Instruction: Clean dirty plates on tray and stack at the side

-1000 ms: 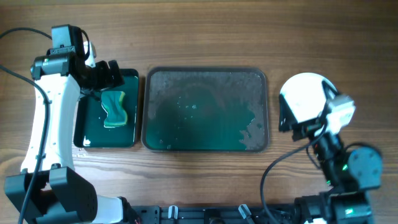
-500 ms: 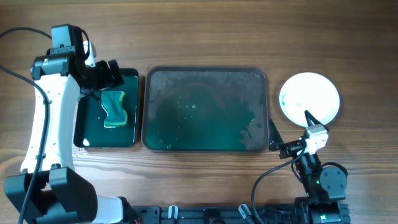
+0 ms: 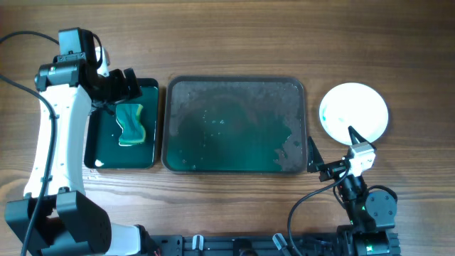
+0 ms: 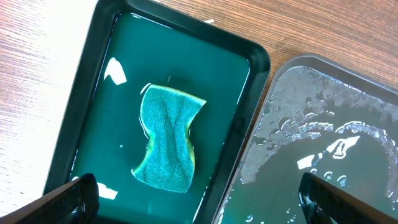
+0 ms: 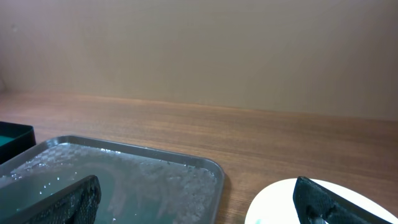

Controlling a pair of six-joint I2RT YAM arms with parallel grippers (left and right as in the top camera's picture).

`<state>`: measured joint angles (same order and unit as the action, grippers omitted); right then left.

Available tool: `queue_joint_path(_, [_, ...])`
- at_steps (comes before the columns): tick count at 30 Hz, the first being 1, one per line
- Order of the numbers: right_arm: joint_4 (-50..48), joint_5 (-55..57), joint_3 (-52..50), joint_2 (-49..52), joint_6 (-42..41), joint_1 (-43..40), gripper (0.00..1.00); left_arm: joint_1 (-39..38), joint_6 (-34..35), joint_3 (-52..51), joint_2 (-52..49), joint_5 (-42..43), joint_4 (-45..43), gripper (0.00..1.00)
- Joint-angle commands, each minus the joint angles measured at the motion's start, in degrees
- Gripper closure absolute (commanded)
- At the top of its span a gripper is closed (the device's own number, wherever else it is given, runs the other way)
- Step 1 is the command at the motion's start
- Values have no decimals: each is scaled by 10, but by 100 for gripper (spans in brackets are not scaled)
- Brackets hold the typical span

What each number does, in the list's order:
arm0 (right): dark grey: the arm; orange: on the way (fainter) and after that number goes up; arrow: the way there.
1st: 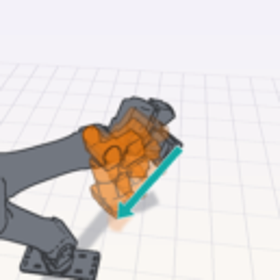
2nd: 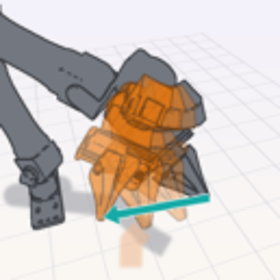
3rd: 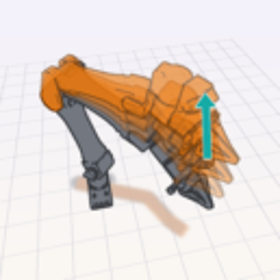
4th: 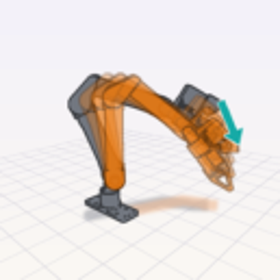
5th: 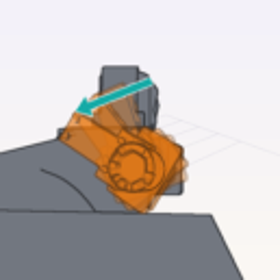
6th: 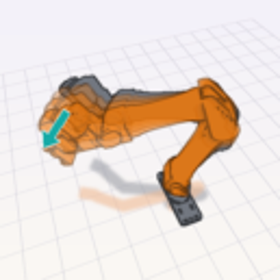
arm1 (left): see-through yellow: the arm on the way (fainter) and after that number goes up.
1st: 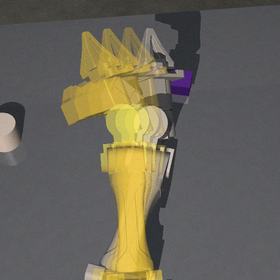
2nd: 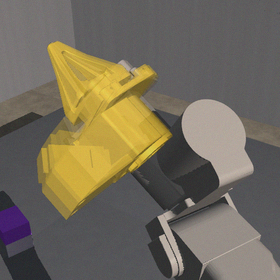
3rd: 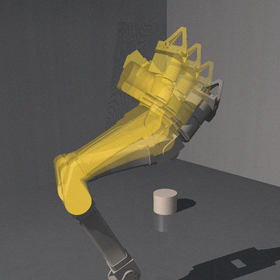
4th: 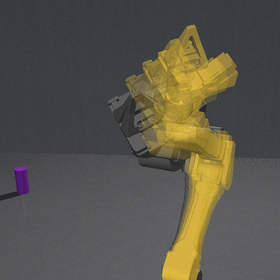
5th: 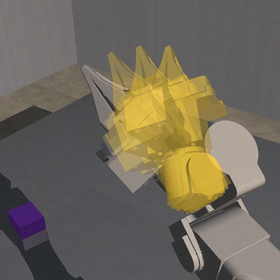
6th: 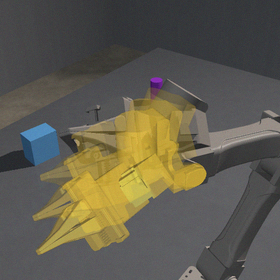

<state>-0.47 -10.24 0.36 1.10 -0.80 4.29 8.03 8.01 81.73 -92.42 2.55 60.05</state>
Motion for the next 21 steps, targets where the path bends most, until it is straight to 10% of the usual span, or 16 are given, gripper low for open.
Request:
queue_joint_path(1, [-3,6,-1,-1,-8,-3,0,-3,-1,5,16,-8,1,0])
queue_joint_path(6, [-3,6,-1,-1,-8,-3,0,-46,-12,-27,124,-37,-80,0])
queue_joint_path(21, [-3,6,-1,-1,-8,-3,0,-89,-12,-681,721,4,-621,0])
